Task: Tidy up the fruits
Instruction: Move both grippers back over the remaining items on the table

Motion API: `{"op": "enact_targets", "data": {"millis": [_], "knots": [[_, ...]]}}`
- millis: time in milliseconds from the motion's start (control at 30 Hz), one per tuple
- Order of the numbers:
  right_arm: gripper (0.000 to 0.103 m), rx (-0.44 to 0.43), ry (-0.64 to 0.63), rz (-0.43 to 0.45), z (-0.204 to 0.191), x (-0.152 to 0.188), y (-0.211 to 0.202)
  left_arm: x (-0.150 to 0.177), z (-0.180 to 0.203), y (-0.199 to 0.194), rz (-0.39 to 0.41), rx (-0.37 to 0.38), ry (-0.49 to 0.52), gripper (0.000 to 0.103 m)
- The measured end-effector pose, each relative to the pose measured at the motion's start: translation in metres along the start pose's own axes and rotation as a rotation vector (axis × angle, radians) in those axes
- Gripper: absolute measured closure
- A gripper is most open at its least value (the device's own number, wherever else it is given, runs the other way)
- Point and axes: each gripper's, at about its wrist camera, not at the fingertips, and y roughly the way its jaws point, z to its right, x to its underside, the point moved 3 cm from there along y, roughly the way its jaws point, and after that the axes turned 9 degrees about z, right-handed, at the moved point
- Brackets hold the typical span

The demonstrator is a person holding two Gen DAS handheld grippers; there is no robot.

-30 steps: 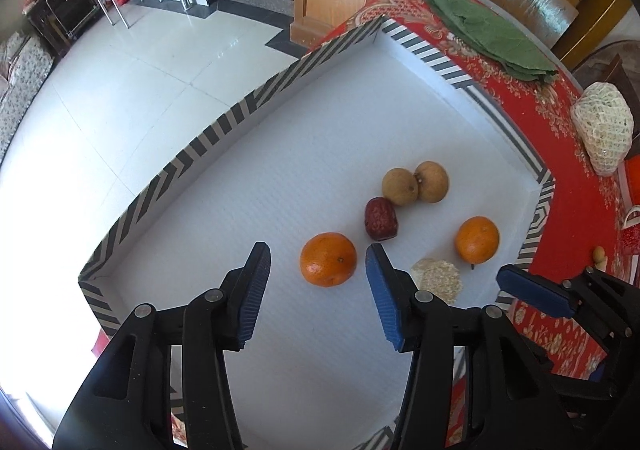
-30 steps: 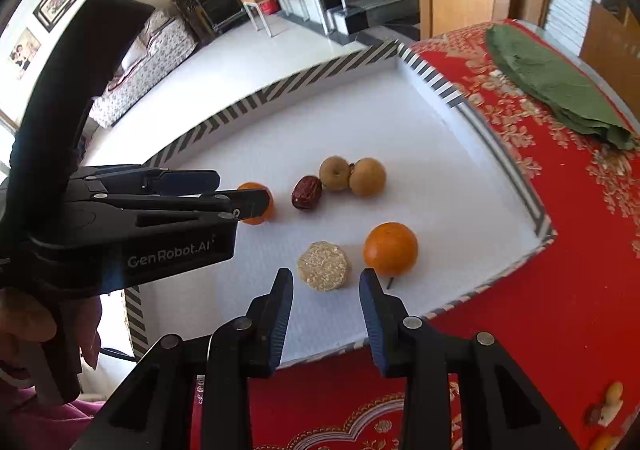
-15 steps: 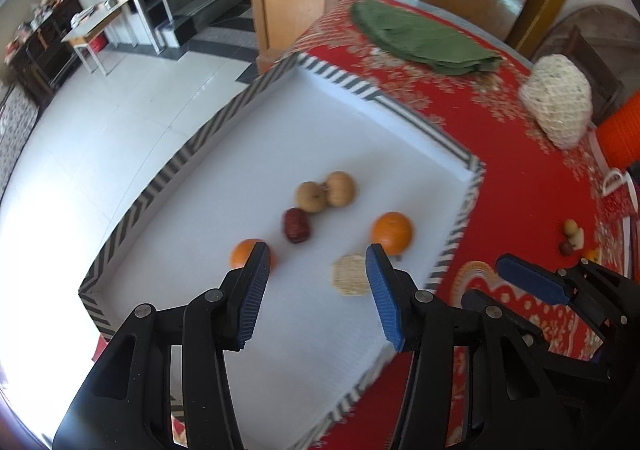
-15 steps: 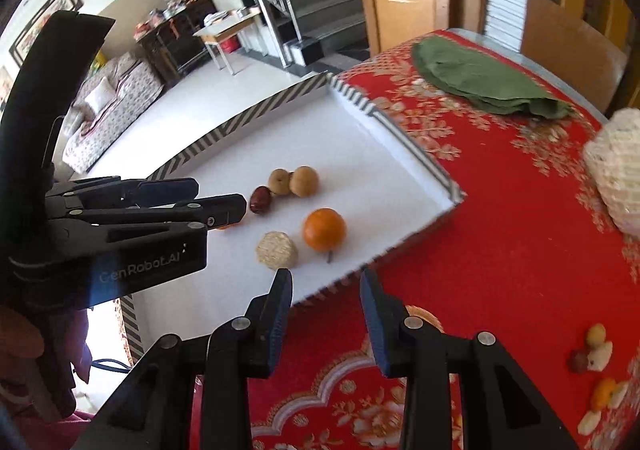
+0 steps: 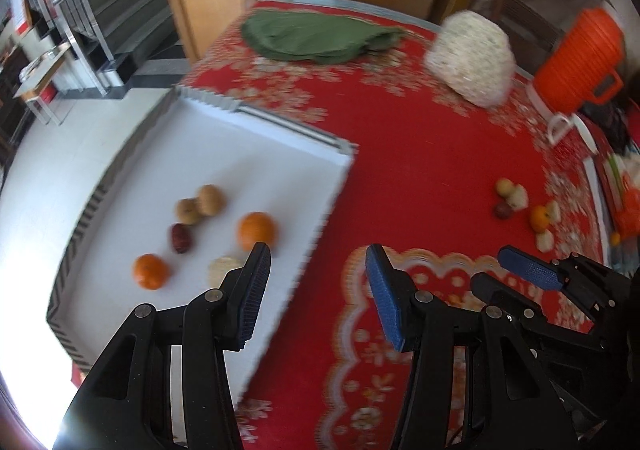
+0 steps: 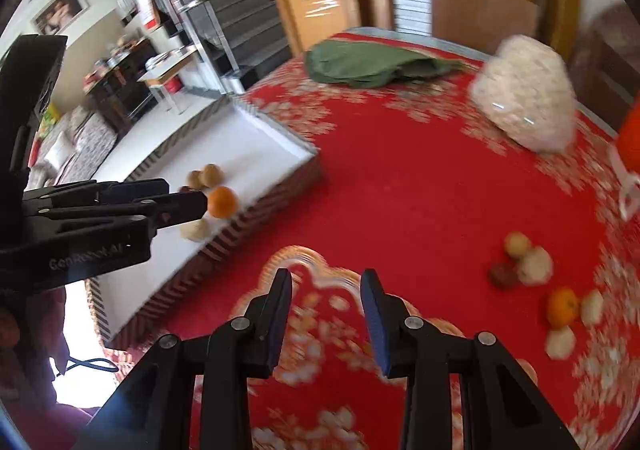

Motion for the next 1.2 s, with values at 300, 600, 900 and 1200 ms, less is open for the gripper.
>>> {"op": "enact_targets", "data": {"millis": [300, 600, 900, 1200], "knots": [[0.066, 0.124, 0.143, -0.011, 0.069, 0.040, -0.034, 0.000, 0.065, 0.016, -0.028, 0.115, 0.111, 0.054], [0.066, 0.183, 0.245, -0.017, 0.114, 0.062, -0.050, -0.006, 0.110, 0.037, -0.045, 0.208, 0.194, 0.054], [0.066, 0.195, 0.279, -0.030, 0.130, 0.073, -0.053, -0.009, 0.165, 0.067, -0.101, 0.348, 0.256, 0.054], [0.066, 0.213, 0.312, -0.039, 0.149, 0.084, -0.058, -0.010, 0.193, 0.099, -0.143, 0.346, 0.265, 0.054]]}}
